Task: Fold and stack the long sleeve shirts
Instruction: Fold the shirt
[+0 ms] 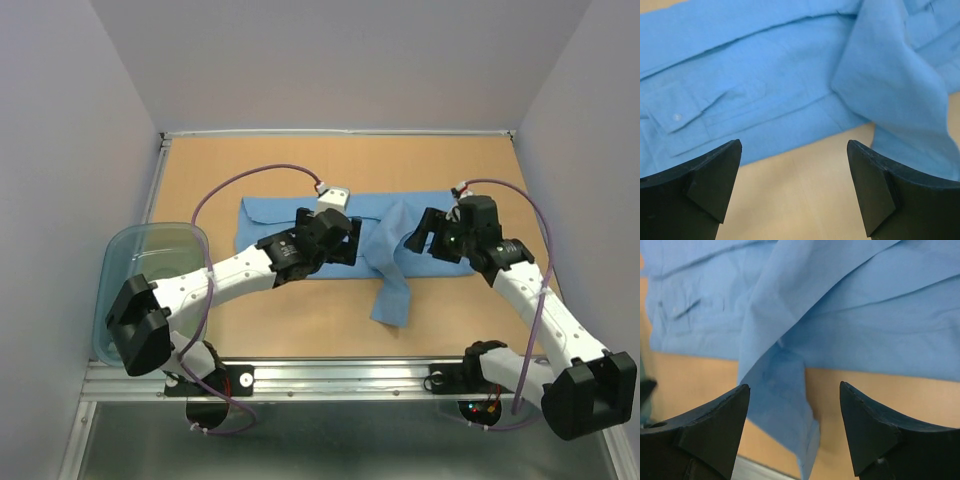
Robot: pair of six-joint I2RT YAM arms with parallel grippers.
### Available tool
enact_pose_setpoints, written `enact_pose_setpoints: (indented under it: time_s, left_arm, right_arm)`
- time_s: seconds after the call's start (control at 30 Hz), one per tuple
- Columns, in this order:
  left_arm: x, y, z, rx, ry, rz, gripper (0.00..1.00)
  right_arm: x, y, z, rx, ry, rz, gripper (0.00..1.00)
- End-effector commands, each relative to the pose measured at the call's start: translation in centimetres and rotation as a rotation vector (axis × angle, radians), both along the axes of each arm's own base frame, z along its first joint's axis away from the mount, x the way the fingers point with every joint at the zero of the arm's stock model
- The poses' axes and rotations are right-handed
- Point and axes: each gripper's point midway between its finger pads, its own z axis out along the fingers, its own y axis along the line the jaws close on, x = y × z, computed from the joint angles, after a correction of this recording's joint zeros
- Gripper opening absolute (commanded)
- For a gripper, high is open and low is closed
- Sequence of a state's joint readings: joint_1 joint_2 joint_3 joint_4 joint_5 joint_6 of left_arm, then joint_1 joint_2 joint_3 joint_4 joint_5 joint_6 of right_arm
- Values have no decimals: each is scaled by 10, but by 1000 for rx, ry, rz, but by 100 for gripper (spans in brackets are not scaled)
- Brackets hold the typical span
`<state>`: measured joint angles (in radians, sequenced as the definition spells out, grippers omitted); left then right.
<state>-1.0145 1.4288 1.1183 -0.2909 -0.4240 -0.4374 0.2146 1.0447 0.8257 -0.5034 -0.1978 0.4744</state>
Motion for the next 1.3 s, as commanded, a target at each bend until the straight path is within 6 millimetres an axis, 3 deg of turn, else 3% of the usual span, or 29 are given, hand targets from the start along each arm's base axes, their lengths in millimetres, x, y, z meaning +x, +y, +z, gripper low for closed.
enact_pose_setpoints:
  time_s: [0.0,0.17,0.3,0.5,0.57,0.63,0.7,0.73,0.8,0.9,0.93,1.03,1.1,1.13,1.17,1.2,1.23,1.27]
  left_arm:
    - [17,18,12,-89,13,86,99]
    - [38,51,0,-92,48,171,99]
    - [43,79,-11,-71,68,233,99]
    - [39,76,14,-136,15,191,99]
    - [37,71,24,-168,-6,151,99]
    - [35,66,28,-179,-26,106,99]
    - [27,58,36,-220,-39,49,99]
    - [21,52,40,-254,-45,17,99]
    - [16,50,41,-291,-38,16,99]
    - [13,57,52,-350,-50,63,99]
    - [12,63,58,-371,-65,94,99]
    - [13,77,71,-388,-105,159,99]
    - [15,83,78,-389,-122,185,99]
    - [15,85,82,-390,-126,196,99]
    - [15,87,85,-394,-128,208,99]
    - [15,87,85,-397,-123,213,99]
    - [15,86,85,-406,-117,218,99]
    - [13,85,83,-417,-104,214,99]
  right_arm:
    - [-42,23,-19,-4,107,127,79]
    - [-61,44,-25,21,152,192,80]
    - [-80,55,-44,-16,206,234,80]
    - [-91,49,-75,-88,278,203,80]
    - [-88,48,-79,-100,284,181,72]
    - [-82,50,-75,-91,276,167,52]
    - [-70,63,-61,-39,245,160,31]
    - [-58,72,-48,0,215,149,16]
    - [-44,82,-31,46,180,131,1]
    - [-12,105,16,156,78,115,1]
    - [2,119,44,233,19,113,1]
    - [26,140,95,394,-102,104,1]
    - [33,151,115,487,-146,109,1]
    - [35,154,109,521,-141,104,1]
    - [41,160,130,628,-203,103,1]
    - [40,162,127,660,-211,108,1]
    - [39,162,102,664,-175,92,1]
    - [39,162,99,705,-183,78,1]
